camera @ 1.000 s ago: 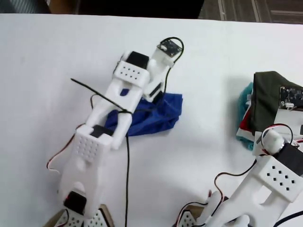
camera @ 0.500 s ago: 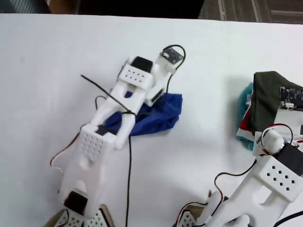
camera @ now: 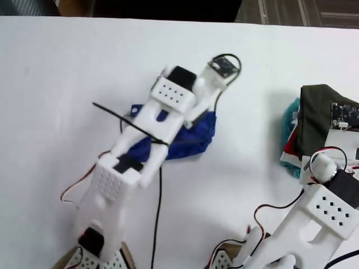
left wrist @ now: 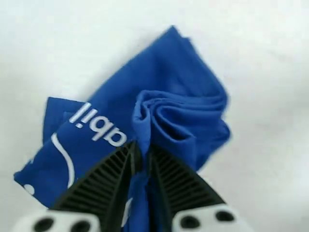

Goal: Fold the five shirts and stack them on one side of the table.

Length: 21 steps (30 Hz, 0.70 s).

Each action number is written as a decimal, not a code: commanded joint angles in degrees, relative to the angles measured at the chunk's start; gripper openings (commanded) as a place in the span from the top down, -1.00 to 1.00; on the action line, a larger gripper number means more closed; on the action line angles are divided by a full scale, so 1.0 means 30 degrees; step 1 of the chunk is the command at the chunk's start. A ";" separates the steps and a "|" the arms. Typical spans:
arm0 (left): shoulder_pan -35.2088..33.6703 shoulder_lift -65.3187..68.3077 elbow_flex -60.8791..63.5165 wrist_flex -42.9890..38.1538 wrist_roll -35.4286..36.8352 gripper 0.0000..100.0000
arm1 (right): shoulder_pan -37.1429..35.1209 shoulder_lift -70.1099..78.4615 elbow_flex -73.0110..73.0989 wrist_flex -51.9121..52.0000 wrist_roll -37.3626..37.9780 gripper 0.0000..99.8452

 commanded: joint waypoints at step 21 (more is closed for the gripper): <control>0.1670 -0.4747 -0.0015 0.2491 0.0029 0.71 | -0.0044 -0.0396 -0.0088 -0.0396 -0.0088 0.50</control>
